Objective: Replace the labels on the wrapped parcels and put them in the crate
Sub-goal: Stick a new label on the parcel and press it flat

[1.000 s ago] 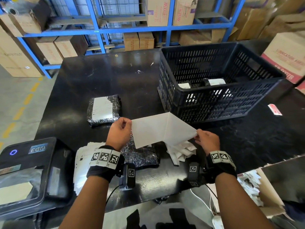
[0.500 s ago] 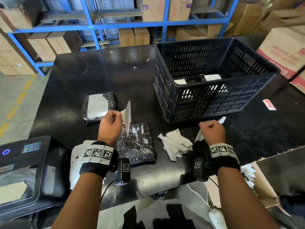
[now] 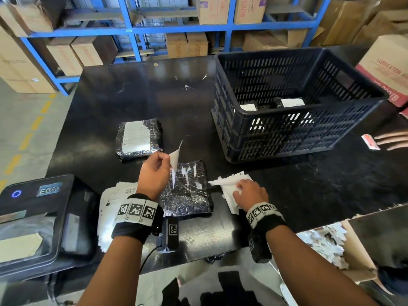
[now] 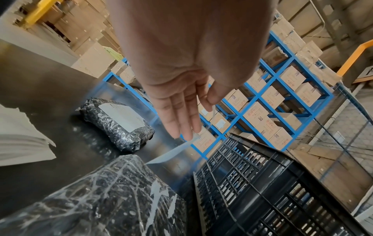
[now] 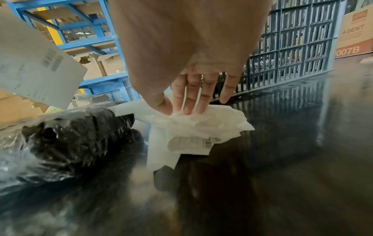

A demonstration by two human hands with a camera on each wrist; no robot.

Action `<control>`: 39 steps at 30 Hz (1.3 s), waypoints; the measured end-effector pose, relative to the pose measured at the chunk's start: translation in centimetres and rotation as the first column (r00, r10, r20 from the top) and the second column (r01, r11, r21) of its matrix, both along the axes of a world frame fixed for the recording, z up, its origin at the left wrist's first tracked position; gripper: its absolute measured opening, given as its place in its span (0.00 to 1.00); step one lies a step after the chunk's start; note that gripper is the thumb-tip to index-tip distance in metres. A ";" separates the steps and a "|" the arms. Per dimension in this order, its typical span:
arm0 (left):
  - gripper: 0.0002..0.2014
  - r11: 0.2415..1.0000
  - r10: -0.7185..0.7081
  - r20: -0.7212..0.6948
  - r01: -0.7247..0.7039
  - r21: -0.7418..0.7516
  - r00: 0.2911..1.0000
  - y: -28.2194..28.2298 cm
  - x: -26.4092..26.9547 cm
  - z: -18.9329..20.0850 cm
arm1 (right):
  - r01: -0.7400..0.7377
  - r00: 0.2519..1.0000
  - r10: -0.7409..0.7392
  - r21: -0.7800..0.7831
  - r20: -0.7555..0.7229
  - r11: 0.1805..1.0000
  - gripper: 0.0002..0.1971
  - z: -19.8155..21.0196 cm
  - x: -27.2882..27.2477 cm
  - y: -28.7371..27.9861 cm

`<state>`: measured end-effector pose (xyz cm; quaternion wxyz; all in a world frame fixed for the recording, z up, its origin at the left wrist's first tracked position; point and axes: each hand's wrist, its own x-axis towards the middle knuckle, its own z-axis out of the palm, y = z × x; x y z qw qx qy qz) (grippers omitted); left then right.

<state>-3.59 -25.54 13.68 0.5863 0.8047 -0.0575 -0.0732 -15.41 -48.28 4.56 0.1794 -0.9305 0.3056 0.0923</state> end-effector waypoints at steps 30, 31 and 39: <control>0.18 0.956 -0.274 0.183 0.247 0.157 0.944 2.8 -2.1 -1.6 | -0.040 0.892 -0.363 0.847 0.269 0.530 0.15 9.5 10.4 6.5; 0.20 0.948 -0.285 0.185 0.247 0.202 0.941 2.9 -2.3 -1.7 | -0.035 0.886 -0.380 0.855 0.267 0.518 0.14 9.4 10.5 6.6; 0.43 0.903 -0.253 0.050 0.218 0.370 0.966 4.1 -2.9 -2.8 | -0.048 0.837 -0.423 0.816 0.348 0.576 0.11 9.2 10.9 7.5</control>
